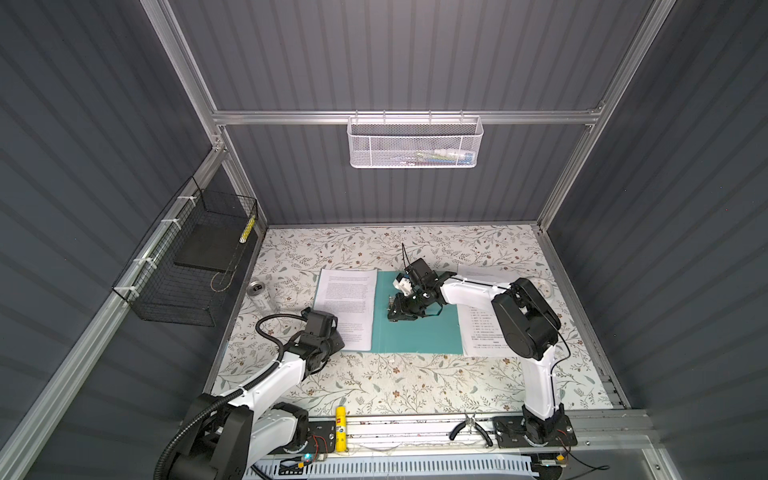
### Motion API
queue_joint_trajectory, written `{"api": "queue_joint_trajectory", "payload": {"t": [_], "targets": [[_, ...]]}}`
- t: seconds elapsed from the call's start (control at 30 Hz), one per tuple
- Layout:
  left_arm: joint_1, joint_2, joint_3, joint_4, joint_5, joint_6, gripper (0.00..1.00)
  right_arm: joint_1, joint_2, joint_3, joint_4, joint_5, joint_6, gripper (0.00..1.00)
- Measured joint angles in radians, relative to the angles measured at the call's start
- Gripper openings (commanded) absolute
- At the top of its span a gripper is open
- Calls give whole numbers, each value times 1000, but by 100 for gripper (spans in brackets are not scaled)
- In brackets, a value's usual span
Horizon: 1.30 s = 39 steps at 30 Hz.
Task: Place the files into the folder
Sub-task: 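Lift the clip lever upward with the right gripper to open the clip, then move right gripper to the Chinese-text paper while left gripper pins the folder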
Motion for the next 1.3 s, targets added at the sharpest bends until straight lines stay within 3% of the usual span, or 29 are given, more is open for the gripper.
{"api": "queue_joint_trajectory", "payload": {"t": [0.27,0.4,0.53,0.7,0.93,1.07,1.3], "targets": [[0,0,0,0,0,0,23,-29,93,237,-53,10,-8,29],[0,-8,0,-9,2,-3,23,-87,153,405,-106,35,-50,30],[0,-58,24,-70,1,-1,25,-164,134,454,-143,51,-98,31],[0,-105,143,-110,2,31,28,-279,-76,279,-163,93,-154,36],[0,10,302,-44,55,99,33,-499,-485,-70,-187,217,-190,40],[0,85,310,12,114,111,33,-614,-611,-211,-219,300,-188,56],[-21,176,356,74,182,140,34,-821,-701,-401,-253,387,-183,57]]}}
